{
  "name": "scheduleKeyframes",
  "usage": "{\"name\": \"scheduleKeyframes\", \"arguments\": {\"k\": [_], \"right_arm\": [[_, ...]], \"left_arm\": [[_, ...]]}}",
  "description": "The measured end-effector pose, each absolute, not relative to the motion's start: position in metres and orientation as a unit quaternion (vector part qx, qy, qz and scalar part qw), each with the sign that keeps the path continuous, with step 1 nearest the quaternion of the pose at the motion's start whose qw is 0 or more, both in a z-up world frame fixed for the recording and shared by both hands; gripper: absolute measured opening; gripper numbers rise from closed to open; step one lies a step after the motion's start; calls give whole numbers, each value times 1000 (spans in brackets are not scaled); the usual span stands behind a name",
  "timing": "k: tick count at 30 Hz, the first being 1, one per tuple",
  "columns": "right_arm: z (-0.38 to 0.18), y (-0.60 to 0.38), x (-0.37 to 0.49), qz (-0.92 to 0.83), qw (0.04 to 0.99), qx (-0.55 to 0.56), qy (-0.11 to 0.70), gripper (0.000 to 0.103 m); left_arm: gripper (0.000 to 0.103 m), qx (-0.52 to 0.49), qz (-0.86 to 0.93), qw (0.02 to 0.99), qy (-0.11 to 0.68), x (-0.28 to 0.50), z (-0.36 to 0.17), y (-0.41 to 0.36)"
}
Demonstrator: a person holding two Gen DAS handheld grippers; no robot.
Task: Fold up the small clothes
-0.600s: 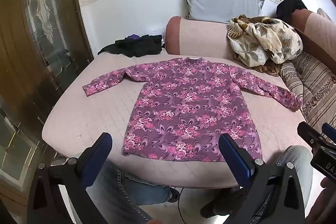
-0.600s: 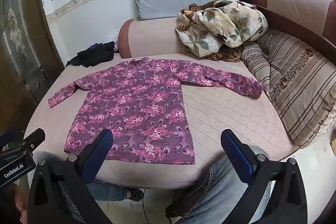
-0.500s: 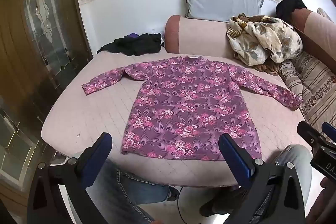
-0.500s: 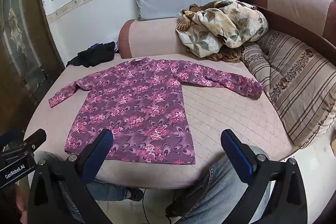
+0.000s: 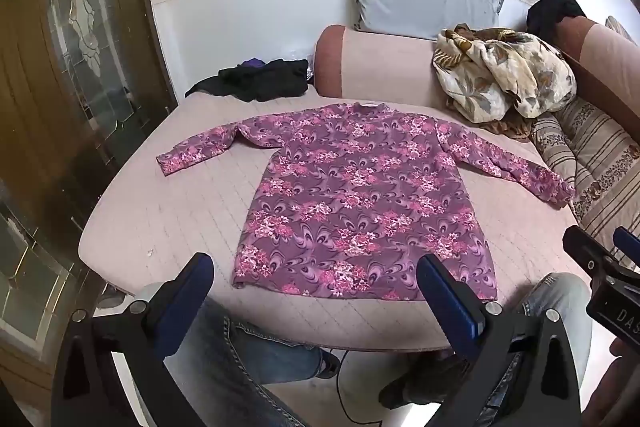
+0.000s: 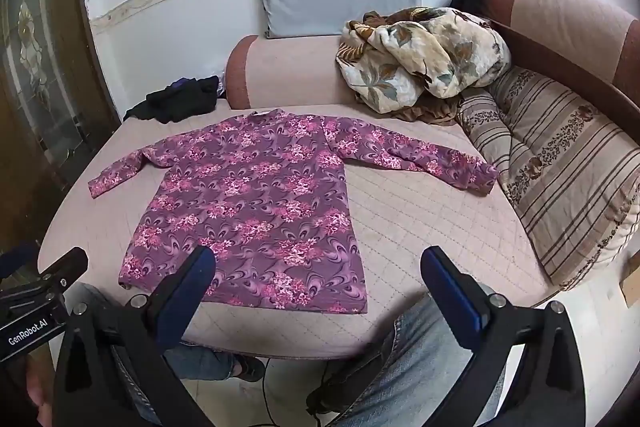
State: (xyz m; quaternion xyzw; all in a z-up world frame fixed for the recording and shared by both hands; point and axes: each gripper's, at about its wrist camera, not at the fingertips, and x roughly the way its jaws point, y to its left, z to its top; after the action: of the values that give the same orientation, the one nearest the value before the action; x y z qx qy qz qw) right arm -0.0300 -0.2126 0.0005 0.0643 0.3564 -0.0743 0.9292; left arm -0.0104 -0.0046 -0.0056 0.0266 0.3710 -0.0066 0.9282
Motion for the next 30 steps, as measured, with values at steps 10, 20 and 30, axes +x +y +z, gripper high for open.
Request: {"name": "scheduleKeyframes", "arguments": {"k": [10, 20, 30], "right_arm": [[0, -212, -32, -75, 930, 64, 353, 102], [0, -218, -29, -76, 930, 75, 353, 102], [1, -230, -25, -82, 929, 87, 349, 102]], "left_arm": [[103, 14, -4, 925, 379, -8, -5, 2], [103, 24, -15, 926, 377, -7, 1, -7], [103, 29, -18, 919, 394, 5, -6, -15]]}}
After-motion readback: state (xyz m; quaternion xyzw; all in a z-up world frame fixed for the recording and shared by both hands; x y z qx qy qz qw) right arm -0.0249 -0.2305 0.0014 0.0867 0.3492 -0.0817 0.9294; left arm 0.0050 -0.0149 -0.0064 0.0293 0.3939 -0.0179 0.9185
